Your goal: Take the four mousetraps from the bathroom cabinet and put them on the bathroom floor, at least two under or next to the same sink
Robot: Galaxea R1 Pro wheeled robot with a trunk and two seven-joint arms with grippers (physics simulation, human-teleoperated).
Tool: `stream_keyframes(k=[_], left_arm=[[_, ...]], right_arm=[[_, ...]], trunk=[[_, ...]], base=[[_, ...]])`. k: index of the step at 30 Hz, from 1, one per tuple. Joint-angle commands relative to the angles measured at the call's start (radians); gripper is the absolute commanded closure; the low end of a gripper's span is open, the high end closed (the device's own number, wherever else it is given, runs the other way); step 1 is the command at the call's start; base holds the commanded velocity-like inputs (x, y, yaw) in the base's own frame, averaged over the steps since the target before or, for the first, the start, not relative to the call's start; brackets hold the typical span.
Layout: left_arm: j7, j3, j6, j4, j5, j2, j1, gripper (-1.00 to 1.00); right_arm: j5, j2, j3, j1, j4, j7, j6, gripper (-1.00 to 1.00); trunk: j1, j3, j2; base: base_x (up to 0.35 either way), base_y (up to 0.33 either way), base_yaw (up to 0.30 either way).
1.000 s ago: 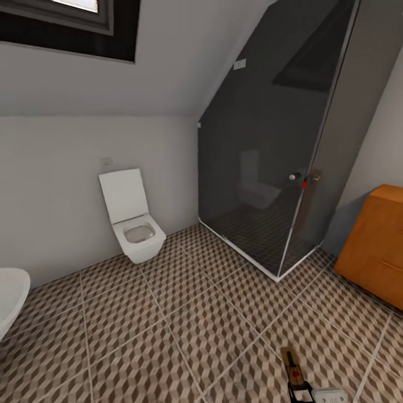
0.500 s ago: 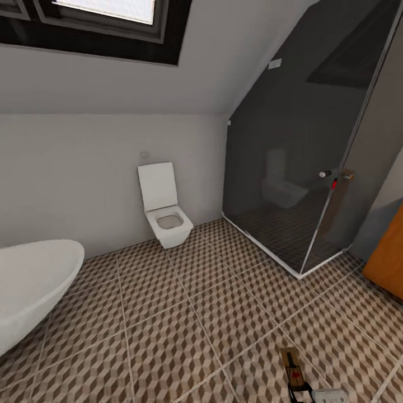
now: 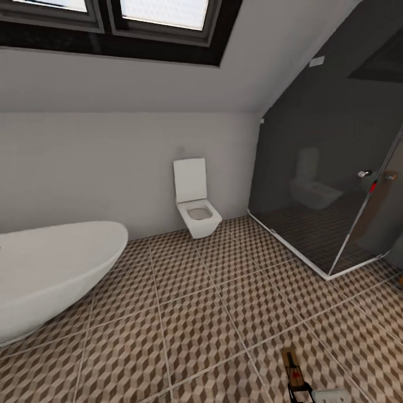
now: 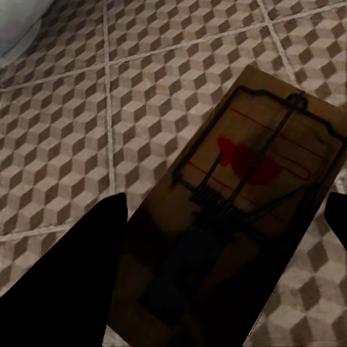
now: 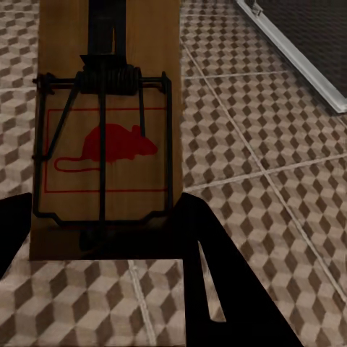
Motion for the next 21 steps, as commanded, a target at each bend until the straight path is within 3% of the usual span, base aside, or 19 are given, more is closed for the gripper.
stream_keyframes(k=[1, 6, 15, 21], left_arm=[[0.004, -0.009, -0.002, 0.000, 0.005, 0.000, -0.001, 1.00], [0.004, -0.009, -0.002, 0.000, 0.005, 0.000, -0.001, 1.00], [0.004, -0.009, -0.002, 0.000, 0.005, 0.000, -0.001, 1.00], [0.004, -0.009, -0.002, 0.000, 0.005, -0.009, -0.001, 1.00]], right_arm=[[0.004, 0.000, 0.000, 0.000, 0.000, -0.003, -0.002, 1.00], [0.004, 0.000, 0.000, -0.001, 0.000, -0.003, -0.002, 1.00], [0.004, 0.000, 0.000, 0.000, 0.000, -0.003, -0.002, 1.00], [0.004, 0.000, 0.000, 0.000, 0.000, -0.003, -0.002, 1.00]], trunk=[[-0.001, -0.002, -0.001], [-0.001, -0.004, -0.001], [-0.001, -0.009, -0.001], [-0.001, -0.013, -0.001]], base=[[-0.238, 0.210, 0.270], [-0.151, 0.243, 0.270], [-0.015, 0.272, 0.270], [0.000, 0.058, 0.270]])
